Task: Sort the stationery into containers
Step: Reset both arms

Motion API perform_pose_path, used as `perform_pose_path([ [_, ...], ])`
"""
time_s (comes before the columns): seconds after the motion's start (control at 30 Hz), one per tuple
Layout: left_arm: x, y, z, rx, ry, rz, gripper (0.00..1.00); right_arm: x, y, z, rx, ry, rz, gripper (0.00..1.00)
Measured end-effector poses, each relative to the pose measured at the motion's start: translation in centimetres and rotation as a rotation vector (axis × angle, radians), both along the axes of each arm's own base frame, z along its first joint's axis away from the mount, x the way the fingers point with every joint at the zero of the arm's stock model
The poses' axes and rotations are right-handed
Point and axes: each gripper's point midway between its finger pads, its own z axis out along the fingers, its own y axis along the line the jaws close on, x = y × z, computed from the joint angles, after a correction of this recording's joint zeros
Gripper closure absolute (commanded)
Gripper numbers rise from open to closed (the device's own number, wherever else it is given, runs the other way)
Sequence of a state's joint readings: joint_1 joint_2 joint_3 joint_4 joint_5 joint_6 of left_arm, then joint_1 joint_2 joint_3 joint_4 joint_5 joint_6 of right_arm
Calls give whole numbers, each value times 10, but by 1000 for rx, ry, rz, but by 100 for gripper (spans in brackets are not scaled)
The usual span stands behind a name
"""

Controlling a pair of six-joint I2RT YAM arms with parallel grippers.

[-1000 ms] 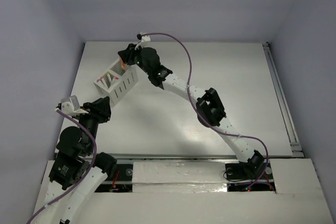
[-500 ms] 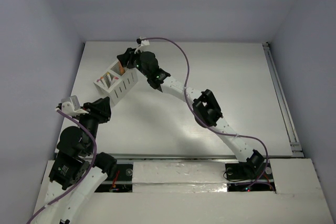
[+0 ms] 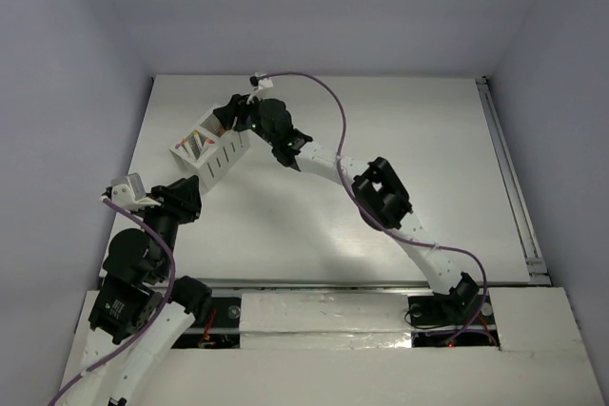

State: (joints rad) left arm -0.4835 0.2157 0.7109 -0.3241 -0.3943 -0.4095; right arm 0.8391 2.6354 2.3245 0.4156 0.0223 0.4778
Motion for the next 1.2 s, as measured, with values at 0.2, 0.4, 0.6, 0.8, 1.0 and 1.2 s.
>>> perform_pose_path([
  [0.2,1,1,-1,2,3,6,68,-37,-42,23,-36,2,-2,100],
  [0.4,2,-1,-1,7,7,-6,61,-92,-140,106,8,-143,-118,100],
  [0.6,7,-2,-5,20,27,-6,56,-111,-281,116,2,-145,-389,100],
  [0.8,12,-6,-6,32,35,-25,53,-144,-400,76,-44,-42,-660,96],
  [1.0,15,-15,-4,28,29,-63,52,-183,-443,64,-29,-11,-736,91],
  [1.2,19,-26,7,1,-5,-111,47,-197,-458,53,-49,18,-761,88],
])
